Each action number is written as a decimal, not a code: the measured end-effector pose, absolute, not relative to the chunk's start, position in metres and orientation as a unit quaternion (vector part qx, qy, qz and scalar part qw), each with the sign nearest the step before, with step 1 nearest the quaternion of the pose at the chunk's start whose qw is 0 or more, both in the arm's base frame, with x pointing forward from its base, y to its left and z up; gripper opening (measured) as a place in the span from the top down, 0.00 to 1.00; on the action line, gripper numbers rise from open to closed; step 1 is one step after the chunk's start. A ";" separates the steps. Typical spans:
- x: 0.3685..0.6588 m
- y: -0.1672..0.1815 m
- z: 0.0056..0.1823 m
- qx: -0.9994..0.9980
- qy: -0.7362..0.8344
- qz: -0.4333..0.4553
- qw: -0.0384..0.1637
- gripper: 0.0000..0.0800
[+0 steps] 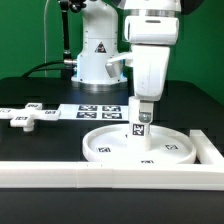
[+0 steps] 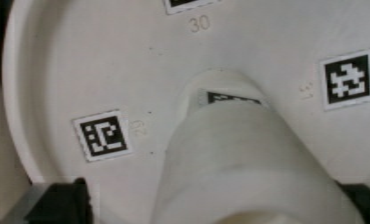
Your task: Assemble round table
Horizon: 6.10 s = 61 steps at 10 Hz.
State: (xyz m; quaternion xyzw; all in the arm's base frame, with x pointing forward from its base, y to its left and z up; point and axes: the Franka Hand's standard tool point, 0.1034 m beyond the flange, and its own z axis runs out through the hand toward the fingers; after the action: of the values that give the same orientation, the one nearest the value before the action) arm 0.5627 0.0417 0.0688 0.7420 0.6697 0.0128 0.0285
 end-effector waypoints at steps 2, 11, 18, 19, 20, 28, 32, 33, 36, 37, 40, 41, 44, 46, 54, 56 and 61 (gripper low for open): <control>0.564 0.041 0.069 0.697 0.716 0.009 0.037 0.19; 0.566 0.034 0.069 0.543 0.837 -0.009 0.061 0.49; 0.564 0.027 0.068 0.694 0.718 -0.025 0.045 0.49; 0.561 0.026 0.067 0.750 0.659 -0.037 0.039 0.49; 0.561 0.027 0.067 0.788 0.612 -0.051 0.035 0.49; 0.560 0.029 0.067 0.949 0.314 -0.034 0.016 0.49; 0.560 0.035 0.067 0.984 0.176 -0.031 0.012 0.49; 0.559 0.036 0.067 0.990 0.135 -0.030 0.009 0.49; 0.559 0.037 0.066 1.000 -0.004 -0.029 -0.006 0.49; 0.559 0.037 0.066 0.997 -0.074 -0.028 -0.016 0.49; 0.559 0.040 0.066 0.964 -0.259 -0.037 -0.035 0.49; 0.559 0.041 0.066 0.951 -0.305 -0.040 -0.039 0.49; 0.559 0.042 0.066 0.930 -0.363 -0.041 -0.038 0.49; 0.559 0.049 0.068 0.947 -0.319 -0.036 -0.033 0.24; 0.532 0.053 0.081 0.984 -0.166 -0.055 -0.035 0.19; 0.528 0.047 0.080 0.990 -0.123 -0.056 -0.038 0.19; 0.530 -0.062 0.083 0.998 0.012 -0.045 -0.047 0.19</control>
Offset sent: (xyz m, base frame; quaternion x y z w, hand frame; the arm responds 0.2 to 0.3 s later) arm 0.0001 0.0096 0.0015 -0.0346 -0.0057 -0.2860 0.9576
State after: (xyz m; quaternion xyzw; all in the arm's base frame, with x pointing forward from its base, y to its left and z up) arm 0.5303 -0.0615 0.0826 0.9978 0.0117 -0.0451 -0.0470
